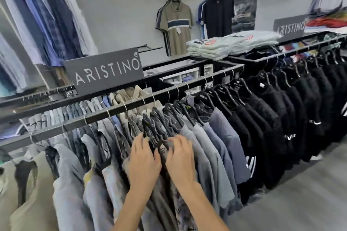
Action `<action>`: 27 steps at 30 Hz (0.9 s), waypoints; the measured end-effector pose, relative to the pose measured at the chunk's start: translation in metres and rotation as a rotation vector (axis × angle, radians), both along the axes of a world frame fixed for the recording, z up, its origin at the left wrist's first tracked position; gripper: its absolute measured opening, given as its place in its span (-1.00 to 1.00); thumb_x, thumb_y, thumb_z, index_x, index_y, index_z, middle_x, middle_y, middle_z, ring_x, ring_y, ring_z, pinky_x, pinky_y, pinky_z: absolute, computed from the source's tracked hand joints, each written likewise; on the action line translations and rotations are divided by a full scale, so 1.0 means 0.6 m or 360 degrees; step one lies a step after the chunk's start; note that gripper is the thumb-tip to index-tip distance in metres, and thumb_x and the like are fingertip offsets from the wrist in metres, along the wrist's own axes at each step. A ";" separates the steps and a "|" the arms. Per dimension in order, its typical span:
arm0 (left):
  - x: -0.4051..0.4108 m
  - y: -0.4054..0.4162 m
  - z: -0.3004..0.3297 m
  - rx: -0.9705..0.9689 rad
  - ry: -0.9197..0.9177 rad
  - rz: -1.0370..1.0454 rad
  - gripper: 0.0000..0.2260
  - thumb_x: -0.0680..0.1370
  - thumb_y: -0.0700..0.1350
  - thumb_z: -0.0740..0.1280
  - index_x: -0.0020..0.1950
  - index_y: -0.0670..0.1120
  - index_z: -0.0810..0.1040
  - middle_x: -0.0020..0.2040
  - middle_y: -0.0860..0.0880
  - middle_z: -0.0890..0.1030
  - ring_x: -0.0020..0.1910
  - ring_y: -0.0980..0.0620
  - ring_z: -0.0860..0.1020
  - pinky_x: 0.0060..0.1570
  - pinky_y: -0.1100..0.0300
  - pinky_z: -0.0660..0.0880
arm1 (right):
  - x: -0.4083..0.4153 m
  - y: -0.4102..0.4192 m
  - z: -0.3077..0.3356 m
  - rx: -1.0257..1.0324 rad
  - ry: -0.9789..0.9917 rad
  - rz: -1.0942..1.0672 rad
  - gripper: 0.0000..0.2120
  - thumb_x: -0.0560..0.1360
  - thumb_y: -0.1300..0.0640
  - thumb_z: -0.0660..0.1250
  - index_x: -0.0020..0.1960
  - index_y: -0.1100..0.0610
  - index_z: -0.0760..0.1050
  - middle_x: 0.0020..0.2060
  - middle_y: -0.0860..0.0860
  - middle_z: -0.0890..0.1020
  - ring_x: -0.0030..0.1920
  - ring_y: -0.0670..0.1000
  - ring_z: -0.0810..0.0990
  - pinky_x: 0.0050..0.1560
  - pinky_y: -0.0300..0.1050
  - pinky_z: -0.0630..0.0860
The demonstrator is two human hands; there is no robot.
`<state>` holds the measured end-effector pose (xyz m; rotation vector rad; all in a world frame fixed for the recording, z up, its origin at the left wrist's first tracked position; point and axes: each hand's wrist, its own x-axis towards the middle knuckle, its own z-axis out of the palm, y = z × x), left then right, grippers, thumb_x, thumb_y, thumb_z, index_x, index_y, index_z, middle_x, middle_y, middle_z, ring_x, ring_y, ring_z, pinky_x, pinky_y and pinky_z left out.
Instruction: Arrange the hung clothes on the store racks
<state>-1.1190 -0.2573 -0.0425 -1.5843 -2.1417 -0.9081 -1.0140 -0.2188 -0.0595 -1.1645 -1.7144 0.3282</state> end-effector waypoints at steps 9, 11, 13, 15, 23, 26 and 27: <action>0.065 0.052 0.013 0.0164 -0.0192 -0.0420 -0.86 0.55 -0.19 0.31 0.10 -0.15 0.54 0.27 -0.04 0.48 0.29 -0.01 0.42 0.22 0.08 0.45 | 0.092 0.082 0.030 -0.0049 -0.0034 -0.0301 -0.71 0.51 0.36 0.26 0.19 0.18 0.55 0.16 0.10 0.54 0.12 0.16 0.49 0.12 0.05 0.49; 0.092 0.063 0.016 0.0185 -0.0242 -0.0495 -0.87 0.56 -0.17 0.30 0.10 -0.12 0.52 0.22 0.02 0.47 0.24 0.03 0.43 0.17 0.13 0.44 | 0.112 0.105 0.031 -0.0140 -0.0039 -0.0291 -0.69 0.53 0.35 0.25 0.24 0.19 0.52 0.20 0.10 0.53 0.15 0.17 0.48 0.14 0.05 0.48; 0.118 0.077 0.025 0.0206 -0.0322 -0.0558 -0.89 0.56 -0.16 0.28 0.08 -0.09 0.48 0.11 0.07 0.47 0.15 0.05 0.45 0.09 0.17 0.44 | 0.125 0.128 0.031 -0.0233 -0.0051 -0.0232 -0.67 0.54 0.33 0.24 0.28 0.18 0.50 0.24 0.09 0.51 0.21 0.16 0.47 0.19 0.05 0.47; 0.143 0.103 0.034 0.0237 -0.0391 -0.0595 -0.91 0.56 -0.19 0.28 0.05 -0.09 0.47 0.04 0.07 0.47 0.07 0.05 0.47 0.07 0.21 0.40 | 0.134 0.154 0.034 -0.0358 -0.0082 -0.0123 -0.65 0.58 0.24 0.25 0.36 0.15 0.45 0.29 0.08 0.49 0.29 0.14 0.46 0.25 0.02 0.45; 0.218 0.222 0.027 0.0116 -0.0572 0.0020 -0.56 0.48 -0.19 0.37 0.31 -0.24 0.37 0.22 -0.15 0.39 0.25 -0.17 0.37 0.27 0.06 0.29 | 0.177 0.259 0.031 -0.0860 0.0030 0.0338 -0.54 0.57 0.04 0.29 0.45 0.07 0.39 0.28 0.10 0.59 0.25 0.14 0.57 0.23 0.09 0.52; 0.237 0.245 0.019 0.0042 -0.0480 0.0233 -0.44 0.48 -0.20 0.35 0.44 -0.24 0.27 0.36 -0.18 0.31 0.35 -0.20 0.31 0.33 0.01 0.30 | 0.184 0.282 0.020 -0.0977 -0.0072 0.0469 -0.47 0.59 -0.01 0.30 0.51 0.10 0.31 0.21 0.13 0.62 0.21 0.15 0.59 0.13 0.00 0.54; 0.242 0.249 0.014 -0.0001 -0.0428 0.0308 -0.43 0.48 -0.19 0.35 0.45 -0.24 0.26 0.39 -0.18 0.30 0.37 -0.20 0.31 0.34 -0.02 0.32 | 0.186 0.284 0.014 -0.1021 -0.0101 0.0521 -0.50 0.60 0.02 0.28 0.50 0.12 0.32 0.16 0.14 0.64 0.17 0.16 0.60 0.05 -0.02 0.52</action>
